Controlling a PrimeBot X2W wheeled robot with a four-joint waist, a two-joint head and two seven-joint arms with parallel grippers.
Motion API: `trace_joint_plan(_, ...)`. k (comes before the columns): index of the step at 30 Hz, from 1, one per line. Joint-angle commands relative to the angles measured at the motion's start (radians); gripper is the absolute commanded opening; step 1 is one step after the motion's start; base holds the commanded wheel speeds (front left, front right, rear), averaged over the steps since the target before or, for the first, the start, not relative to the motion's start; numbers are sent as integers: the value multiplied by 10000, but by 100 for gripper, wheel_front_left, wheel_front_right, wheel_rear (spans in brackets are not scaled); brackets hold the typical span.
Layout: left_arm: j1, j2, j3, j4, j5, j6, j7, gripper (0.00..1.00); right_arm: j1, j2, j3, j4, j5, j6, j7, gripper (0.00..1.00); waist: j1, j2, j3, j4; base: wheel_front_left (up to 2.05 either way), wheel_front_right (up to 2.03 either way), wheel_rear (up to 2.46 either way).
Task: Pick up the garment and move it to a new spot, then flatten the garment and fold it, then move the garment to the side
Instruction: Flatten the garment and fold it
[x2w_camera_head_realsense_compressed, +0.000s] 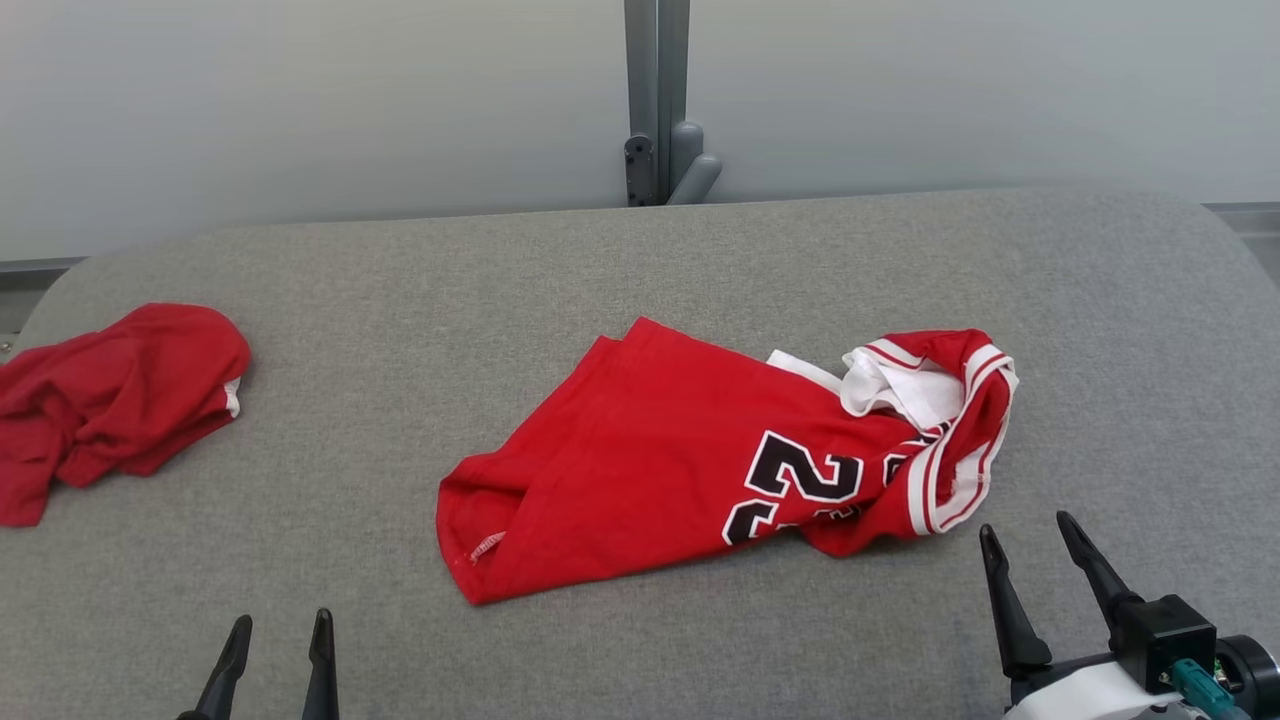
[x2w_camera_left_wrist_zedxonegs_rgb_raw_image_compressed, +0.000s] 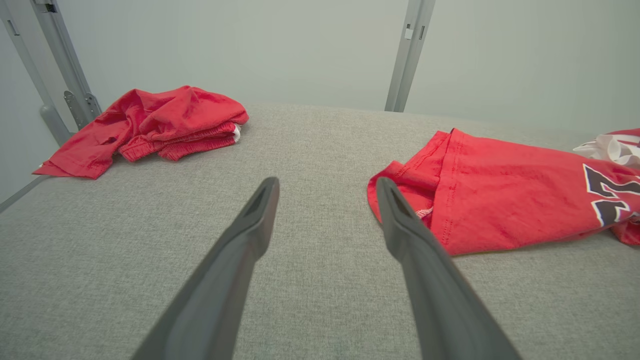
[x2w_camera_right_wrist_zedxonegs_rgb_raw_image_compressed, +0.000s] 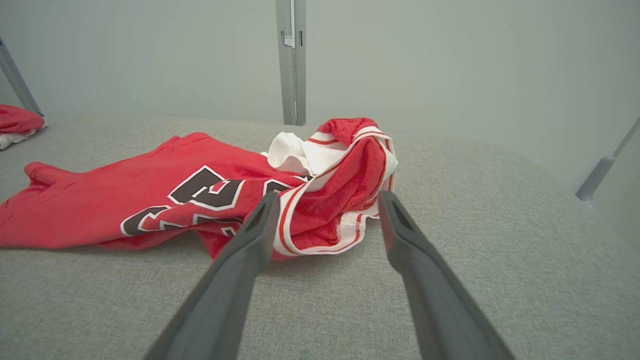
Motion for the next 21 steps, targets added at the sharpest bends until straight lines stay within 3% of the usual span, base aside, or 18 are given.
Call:
trace_joint_plan(1, -56, 52, 22, 61, 3, -27, -5, 100, -17, 29, 9, 19, 31, -3, -32, 100, 0, 109, 12, -27, 0, 0, 0)
trace_joint_plan(11, -590, 53, -268, 197, -87, -31, -5, 100, -279, 107, 74, -81, 10, -3, -31, 100, 0, 109, 324, -144, 0, 0, 0)
trace_joint_plan(21, -3418, 174, -1710, 1672, -554, -32, 134, 100, -1030, 207, 502, -242, 11, -3, -31, 100, 0, 109, 1391, -554, 0, 0, 0)
